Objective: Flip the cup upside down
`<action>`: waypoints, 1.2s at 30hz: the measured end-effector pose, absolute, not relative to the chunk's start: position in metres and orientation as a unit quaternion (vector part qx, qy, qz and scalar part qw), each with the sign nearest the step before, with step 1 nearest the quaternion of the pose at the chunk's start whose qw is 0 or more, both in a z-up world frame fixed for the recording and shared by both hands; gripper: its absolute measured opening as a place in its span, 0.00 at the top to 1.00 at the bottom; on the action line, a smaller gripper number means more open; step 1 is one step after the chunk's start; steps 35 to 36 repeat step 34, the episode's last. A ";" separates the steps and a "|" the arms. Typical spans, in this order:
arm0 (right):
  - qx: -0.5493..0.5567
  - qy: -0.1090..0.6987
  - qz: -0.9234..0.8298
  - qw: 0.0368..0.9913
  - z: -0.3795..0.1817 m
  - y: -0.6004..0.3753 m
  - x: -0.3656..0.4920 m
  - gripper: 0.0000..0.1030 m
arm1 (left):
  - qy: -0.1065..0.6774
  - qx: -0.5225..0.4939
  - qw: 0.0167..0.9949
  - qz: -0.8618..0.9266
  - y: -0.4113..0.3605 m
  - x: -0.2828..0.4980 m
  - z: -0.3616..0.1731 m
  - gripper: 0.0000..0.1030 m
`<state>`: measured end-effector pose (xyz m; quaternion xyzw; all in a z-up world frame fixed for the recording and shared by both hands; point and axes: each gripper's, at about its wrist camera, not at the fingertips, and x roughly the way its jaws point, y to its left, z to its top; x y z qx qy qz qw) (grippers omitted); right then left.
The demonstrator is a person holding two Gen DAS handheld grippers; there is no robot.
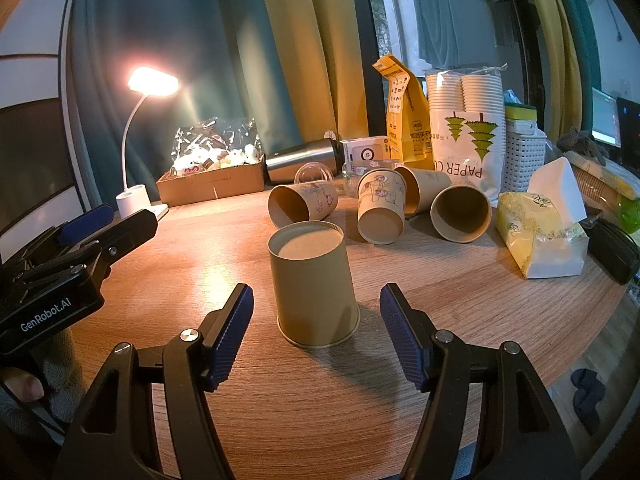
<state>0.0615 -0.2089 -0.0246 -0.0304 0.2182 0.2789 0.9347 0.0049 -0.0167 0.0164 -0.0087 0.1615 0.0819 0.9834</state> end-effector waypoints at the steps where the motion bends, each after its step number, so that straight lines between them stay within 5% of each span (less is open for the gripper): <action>1: -0.030 0.218 0.279 0.935 -0.025 -0.209 0.062 0.33 | 0.162 -0.009 0.983 0.082 -0.017 0.005 0.016 0.21; 36: -0.031 0.220 0.280 0.934 -0.025 -0.209 0.061 0.33 | 0.162 -0.011 0.983 0.086 -0.015 0.005 0.016 0.21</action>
